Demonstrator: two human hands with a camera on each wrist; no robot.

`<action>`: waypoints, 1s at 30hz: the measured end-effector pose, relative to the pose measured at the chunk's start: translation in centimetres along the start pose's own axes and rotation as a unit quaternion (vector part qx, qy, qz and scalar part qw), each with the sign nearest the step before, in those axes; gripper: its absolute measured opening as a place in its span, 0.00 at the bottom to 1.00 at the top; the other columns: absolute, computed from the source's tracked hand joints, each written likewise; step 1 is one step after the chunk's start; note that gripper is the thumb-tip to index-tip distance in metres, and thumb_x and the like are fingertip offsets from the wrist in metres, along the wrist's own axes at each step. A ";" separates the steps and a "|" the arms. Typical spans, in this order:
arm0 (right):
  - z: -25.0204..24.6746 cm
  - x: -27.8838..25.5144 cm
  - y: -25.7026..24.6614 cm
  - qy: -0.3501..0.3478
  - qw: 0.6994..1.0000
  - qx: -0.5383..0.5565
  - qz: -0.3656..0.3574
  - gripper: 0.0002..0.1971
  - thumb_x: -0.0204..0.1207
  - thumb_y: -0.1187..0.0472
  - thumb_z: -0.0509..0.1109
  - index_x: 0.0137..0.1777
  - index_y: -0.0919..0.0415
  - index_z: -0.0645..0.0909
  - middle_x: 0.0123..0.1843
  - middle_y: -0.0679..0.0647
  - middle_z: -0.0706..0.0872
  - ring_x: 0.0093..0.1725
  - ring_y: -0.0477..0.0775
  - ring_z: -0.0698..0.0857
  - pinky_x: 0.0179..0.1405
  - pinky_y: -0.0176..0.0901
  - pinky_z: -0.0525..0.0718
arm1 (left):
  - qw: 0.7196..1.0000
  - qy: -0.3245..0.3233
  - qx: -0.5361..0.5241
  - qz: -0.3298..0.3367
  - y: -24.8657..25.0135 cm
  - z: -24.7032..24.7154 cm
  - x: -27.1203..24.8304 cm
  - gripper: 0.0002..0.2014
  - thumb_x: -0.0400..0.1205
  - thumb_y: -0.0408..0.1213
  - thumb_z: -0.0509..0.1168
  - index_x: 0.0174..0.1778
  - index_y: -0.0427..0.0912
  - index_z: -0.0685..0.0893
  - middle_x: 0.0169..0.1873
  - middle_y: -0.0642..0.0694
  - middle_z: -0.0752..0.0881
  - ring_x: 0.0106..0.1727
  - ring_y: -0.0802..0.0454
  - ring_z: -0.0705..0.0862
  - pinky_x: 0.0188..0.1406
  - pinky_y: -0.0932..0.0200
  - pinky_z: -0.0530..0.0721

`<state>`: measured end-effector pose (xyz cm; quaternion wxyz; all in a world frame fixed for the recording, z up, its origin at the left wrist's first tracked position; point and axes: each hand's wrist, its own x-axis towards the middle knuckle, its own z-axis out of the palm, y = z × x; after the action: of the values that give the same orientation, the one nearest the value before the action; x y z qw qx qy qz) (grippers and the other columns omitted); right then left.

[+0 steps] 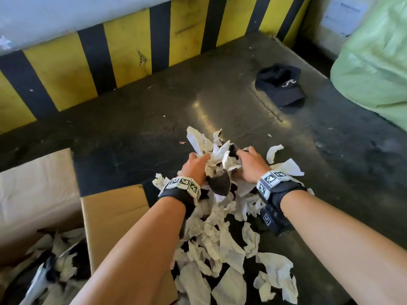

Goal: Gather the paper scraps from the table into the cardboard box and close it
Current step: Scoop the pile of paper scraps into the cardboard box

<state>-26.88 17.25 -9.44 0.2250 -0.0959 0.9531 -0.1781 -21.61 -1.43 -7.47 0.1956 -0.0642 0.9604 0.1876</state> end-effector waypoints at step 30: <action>8.2 -23.9 -41.0 0.011 0.966 0.120 -0.229 0.28 0.66 0.46 0.78 0.67 0.52 0.81 0.59 0.53 0.84 0.59 0.56 0.83 0.66 0.49 0.81 | 0.975 0.193 0.008 -0.109 -28.3 -16.7 -38.0 0.24 0.82 0.31 0.70 0.74 0.40 0.76 0.66 0.36 0.85 0.70 0.36 0.82 0.73 0.48 0.77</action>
<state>2.13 -16.51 8.85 0.1780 -0.2818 0.8798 -0.3389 12.85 -32.06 12.50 0.0266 -0.2019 0.9688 0.1416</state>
